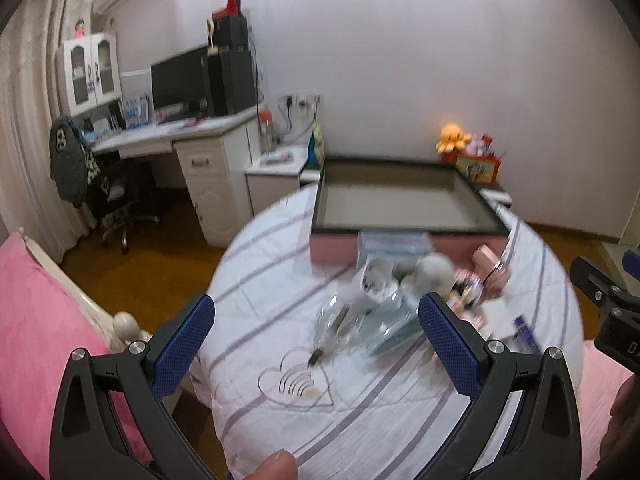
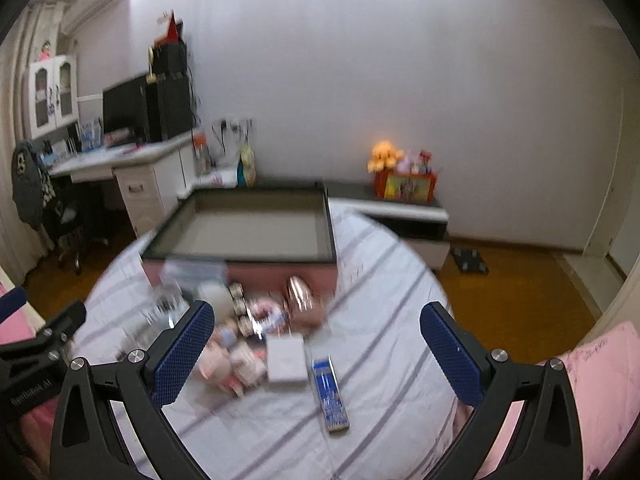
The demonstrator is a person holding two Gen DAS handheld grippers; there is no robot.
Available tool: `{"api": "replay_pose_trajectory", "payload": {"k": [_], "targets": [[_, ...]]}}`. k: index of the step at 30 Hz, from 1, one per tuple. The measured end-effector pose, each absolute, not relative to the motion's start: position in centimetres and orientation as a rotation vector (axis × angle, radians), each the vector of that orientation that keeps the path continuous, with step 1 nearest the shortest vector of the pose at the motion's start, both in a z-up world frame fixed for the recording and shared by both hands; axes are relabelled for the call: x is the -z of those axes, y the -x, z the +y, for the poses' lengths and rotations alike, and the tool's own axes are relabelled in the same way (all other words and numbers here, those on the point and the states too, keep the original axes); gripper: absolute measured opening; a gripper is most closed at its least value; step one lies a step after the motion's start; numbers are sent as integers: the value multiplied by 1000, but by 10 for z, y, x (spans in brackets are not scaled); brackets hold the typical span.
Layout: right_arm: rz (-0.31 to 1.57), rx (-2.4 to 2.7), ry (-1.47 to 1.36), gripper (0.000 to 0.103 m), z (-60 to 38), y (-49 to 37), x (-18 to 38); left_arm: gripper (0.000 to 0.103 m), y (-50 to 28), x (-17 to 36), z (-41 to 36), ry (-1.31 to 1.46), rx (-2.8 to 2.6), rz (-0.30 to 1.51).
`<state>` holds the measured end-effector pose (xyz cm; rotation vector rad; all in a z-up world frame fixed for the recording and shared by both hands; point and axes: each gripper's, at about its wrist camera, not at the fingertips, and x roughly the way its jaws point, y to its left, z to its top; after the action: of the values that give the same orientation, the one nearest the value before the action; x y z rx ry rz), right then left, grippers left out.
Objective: Organize rigid objects
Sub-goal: 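Grasp the clear glass bottle with left tool while right tool grasps the blue lighter box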
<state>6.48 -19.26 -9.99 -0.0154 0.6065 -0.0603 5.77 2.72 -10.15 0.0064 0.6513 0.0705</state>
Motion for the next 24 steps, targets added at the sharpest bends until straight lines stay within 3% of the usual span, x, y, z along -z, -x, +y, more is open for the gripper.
{"api": "replay_pose_trajectory", "payload": {"k": [10,24], "targets": [[799,37,28,103,-204,-88,167,103,-81,151,19,1,-18,805],[894,34,40,102,-212,-101,198,103,-107,177,36,5,-32,872]]}}
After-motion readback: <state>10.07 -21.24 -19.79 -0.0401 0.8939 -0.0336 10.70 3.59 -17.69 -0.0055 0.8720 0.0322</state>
